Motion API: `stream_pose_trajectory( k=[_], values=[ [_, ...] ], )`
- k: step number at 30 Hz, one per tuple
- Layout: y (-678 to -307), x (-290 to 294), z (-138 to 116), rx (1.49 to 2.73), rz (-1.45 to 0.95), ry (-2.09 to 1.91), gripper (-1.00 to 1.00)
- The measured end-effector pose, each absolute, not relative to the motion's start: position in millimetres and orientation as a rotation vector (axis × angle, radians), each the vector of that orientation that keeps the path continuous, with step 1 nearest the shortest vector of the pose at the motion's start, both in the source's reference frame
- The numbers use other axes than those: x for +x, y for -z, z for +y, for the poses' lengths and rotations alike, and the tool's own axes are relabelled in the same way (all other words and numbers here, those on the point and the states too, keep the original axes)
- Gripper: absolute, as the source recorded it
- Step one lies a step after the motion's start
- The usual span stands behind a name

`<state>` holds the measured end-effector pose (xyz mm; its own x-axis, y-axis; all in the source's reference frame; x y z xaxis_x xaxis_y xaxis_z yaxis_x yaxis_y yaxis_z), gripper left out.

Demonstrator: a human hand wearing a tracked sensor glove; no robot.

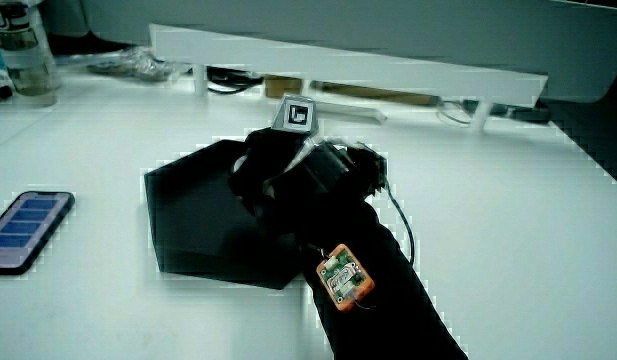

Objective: Place paper clip into plate

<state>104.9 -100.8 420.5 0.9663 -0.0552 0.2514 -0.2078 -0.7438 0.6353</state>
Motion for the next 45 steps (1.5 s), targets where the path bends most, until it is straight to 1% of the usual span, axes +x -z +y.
stream_pose_trajectory(
  k=[6,12,20,25,26,27,28,31,33,34,36,39,43,45],
  values=[
    [-433,100,-99,2.365,-0.176,-0.283,0.0],
    [-442,104,-96,2.373,-0.137,-0.257,0.0],
    [-459,113,-96,2.317,-0.103,-0.231,0.0],
    [-466,108,-90,2.319,-0.122,-0.168,0.0],
    [-468,107,-89,2.306,-0.126,-0.151,0.0],
    [-477,109,-90,2.268,-0.116,-0.141,0.0],
    [-475,112,-90,2.298,-0.077,-0.199,0.0],
    [-472,110,-91,2.277,-0.095,-0.171,0.0],
    [-472,108,-90,2.288,-0.092,-0.147,0.0],
    [-473,107,-89,2.267,-0.101,-0.163,0.0],
    [-473,108,-90,2.275,-0.082,-0.159,0.0],
    [-471,108,-91,2.26,-0.087,-0.188,-0.23],
    [-482,106,-91,2.199,-0.085,-0.163,-0.54],
    [-481,107,-91,2.168,-0.107,-0.173,-0.69]
  ],
)
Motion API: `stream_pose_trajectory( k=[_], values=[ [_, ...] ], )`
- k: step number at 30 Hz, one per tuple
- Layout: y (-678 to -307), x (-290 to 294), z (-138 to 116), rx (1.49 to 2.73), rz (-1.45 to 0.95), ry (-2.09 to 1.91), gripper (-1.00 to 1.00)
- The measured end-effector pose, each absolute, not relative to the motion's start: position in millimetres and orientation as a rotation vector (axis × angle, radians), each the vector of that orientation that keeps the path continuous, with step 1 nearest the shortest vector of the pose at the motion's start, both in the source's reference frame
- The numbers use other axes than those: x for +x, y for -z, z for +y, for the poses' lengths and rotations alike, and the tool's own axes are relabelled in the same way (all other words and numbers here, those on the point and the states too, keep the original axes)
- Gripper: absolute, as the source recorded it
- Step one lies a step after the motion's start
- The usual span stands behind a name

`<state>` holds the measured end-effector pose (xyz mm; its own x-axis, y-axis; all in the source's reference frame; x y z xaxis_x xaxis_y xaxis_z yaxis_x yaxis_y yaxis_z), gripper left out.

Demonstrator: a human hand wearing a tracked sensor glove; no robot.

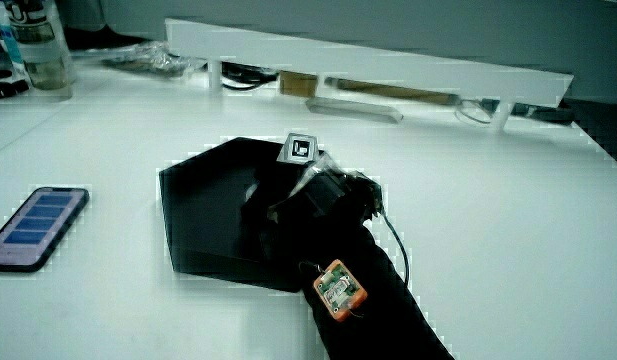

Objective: Place paper clip into plate

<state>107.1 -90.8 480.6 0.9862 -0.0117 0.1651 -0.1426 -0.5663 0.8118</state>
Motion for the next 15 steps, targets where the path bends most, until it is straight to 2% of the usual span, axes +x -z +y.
stream_pose_trajectory(
  k=[4,7,11,15],
  values=[
    [-476,107,-89,2.204,-0.115,-0.168,-1.0],
    [-463,107,-89,2.286,-0.149,-0.175,-1.0],
    [-443,116,-84,2.502,-0.132,-0.33,-1.0],
    [-439,119,-86,2.515,-0.128,-0.319,-1.0]
  ],
)
